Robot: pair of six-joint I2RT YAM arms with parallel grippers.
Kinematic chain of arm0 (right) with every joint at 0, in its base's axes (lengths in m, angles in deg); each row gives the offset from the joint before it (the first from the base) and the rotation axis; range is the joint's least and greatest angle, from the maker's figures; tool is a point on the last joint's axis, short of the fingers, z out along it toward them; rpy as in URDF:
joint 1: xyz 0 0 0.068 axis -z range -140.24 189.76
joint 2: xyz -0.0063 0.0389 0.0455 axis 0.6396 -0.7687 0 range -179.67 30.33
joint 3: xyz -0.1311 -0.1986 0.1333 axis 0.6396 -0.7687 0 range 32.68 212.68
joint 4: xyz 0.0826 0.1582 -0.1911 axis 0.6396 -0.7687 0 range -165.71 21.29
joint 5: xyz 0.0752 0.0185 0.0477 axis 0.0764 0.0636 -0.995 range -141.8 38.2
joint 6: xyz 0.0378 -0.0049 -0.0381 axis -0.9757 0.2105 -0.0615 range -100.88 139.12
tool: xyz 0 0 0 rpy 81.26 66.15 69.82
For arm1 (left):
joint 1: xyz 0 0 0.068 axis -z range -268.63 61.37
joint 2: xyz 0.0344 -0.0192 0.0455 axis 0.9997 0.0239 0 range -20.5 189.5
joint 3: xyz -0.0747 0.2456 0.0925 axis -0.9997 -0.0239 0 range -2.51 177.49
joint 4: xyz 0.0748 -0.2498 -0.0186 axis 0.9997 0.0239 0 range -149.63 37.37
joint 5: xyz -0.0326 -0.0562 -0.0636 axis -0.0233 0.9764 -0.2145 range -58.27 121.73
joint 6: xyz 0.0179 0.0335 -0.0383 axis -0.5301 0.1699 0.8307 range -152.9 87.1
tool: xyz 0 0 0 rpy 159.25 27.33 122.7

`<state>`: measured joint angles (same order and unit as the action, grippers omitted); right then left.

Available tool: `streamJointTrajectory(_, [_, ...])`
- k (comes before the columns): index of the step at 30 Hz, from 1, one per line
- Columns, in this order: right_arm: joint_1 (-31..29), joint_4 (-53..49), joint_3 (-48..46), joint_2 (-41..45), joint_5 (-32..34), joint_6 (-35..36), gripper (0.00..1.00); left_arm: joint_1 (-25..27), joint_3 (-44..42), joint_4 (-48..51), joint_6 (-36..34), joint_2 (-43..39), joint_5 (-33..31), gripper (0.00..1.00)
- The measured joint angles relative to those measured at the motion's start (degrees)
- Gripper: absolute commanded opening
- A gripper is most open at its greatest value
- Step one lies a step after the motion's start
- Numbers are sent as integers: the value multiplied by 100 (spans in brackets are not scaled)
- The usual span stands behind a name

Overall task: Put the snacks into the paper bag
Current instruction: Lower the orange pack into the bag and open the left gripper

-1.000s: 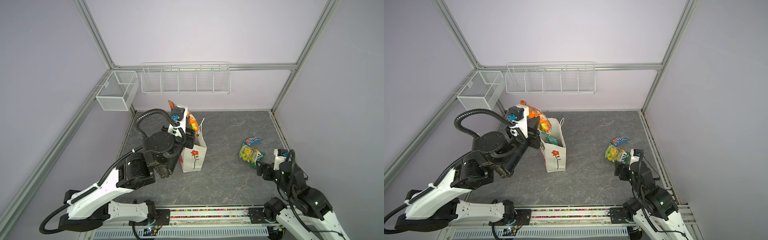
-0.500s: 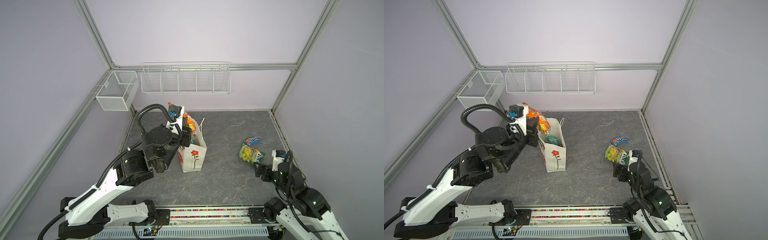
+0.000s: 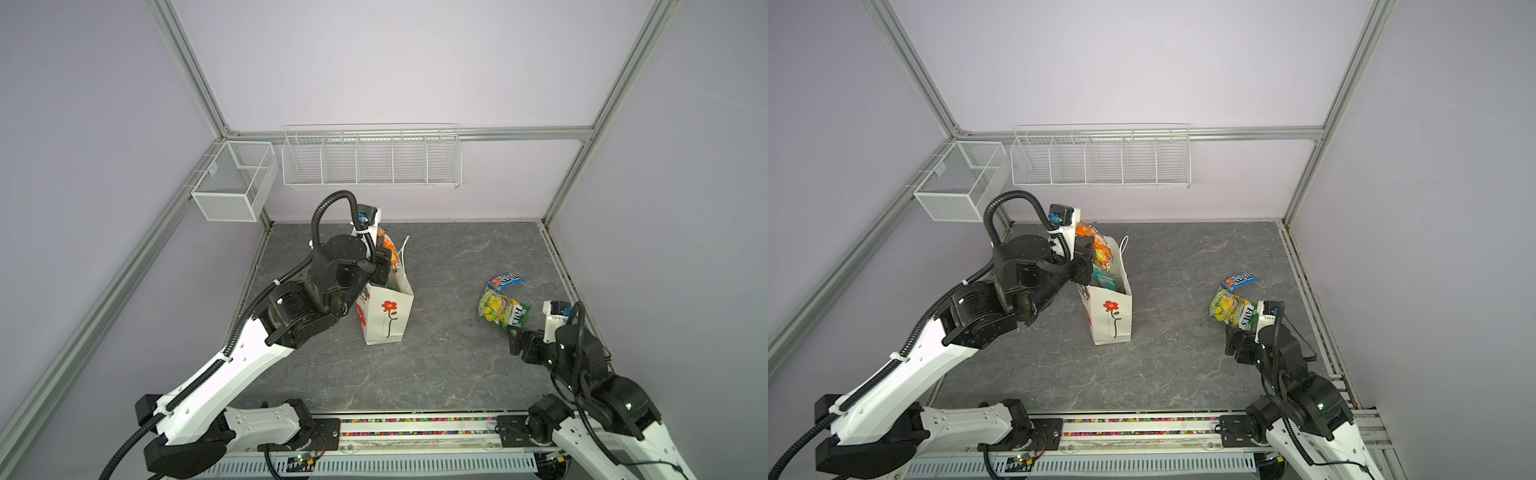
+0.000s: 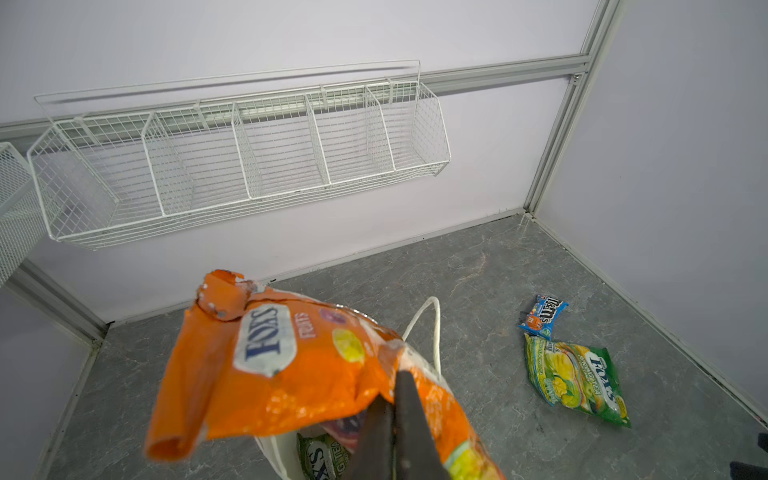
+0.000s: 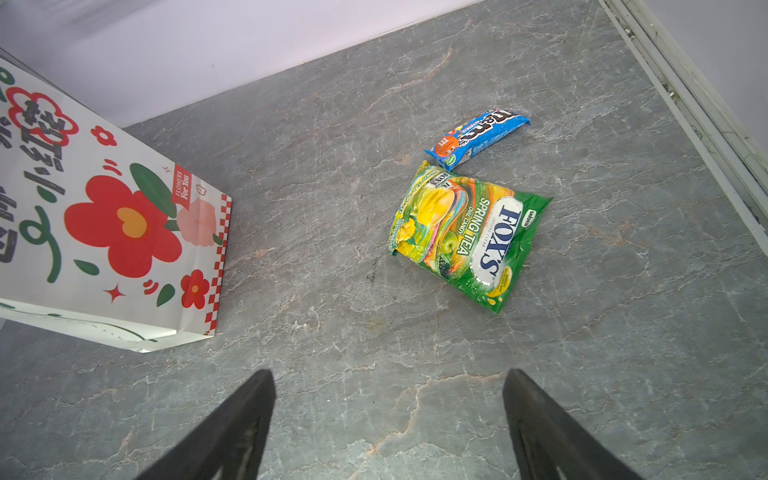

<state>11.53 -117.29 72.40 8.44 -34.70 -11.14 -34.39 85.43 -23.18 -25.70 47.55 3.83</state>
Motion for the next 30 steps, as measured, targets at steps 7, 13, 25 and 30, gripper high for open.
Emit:
streamJointTrajectory(7, [0,2,-11,15,-7,0,89,-293,-164,35,138,22,295,0])
streamJointTrajectory(13, [0,2,-15,13,-7,0,89,-382,-203,35,157,44,446,0])
streamJointTrajectory(25, [2,42,-15,13,-7,0,89,-579,-208,33,223,251,590,0])
streamJointTrajectory(30, [0,44,-15,13,-7,0,89,-597,-208,35,223,317,629,0])
